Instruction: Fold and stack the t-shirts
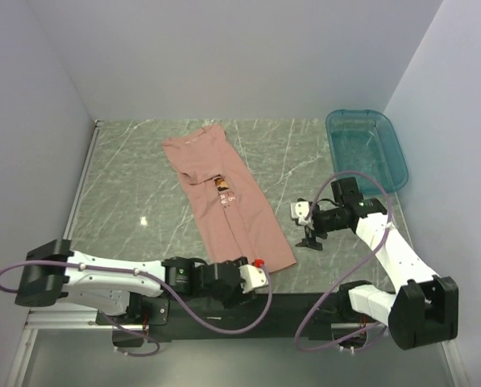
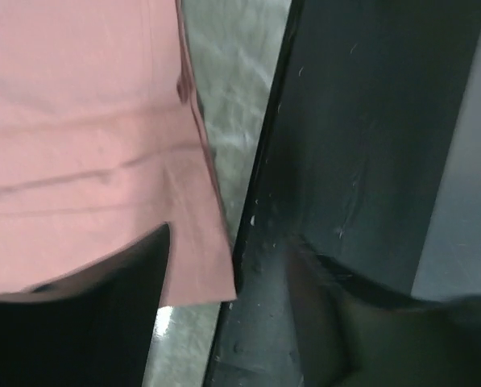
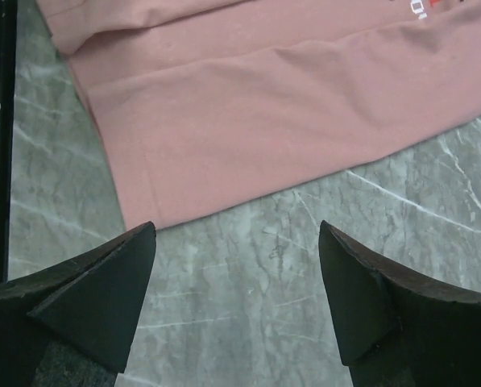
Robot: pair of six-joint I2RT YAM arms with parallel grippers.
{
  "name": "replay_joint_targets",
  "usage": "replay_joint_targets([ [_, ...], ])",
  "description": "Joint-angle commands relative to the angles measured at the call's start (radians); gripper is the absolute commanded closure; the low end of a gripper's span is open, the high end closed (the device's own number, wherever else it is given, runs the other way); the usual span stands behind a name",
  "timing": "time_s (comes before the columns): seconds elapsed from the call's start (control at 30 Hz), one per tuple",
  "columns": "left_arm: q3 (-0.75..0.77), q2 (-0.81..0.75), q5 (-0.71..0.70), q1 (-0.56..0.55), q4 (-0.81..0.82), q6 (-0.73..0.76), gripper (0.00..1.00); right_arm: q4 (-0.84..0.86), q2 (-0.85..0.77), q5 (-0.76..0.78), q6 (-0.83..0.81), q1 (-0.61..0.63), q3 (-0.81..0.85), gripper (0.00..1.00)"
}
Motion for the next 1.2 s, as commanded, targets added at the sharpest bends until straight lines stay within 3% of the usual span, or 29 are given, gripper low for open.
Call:
replay_joint_targets([
  [0.0,0.054,0.052,-0.148,-0.029,-0.009,-0.05,0.44,0.025,-0.074,-0.012,-0.076,-0.008,-0.019,0.13],
  [0.17,0.085,0.172,-0.188,-0.032,-0.005,-0.074,0.49,-0.014,-0.046,-0.046,-0.078,-0.009,0.006,0.16],
  [0.83,0.145,0.366,-0.221,-0.042,-0.078,-0.099,0.49,-0.057,-0.034,0.043,-0.105,-0.011,0.036,0.21],
  [1.07,0.211,0.481,-0.254,-0.042,-0.13,-0.129,0.6,-0.131,-0.072,0.112,-0.17,-0.011,0.053,0.22],
  [1.17,0.214,0.488,-0.274,-0.042,-0.138,-0.139,0.74,-0.174,-0.092,0.129,-0.238,-0.011,0.033,0.22],
])
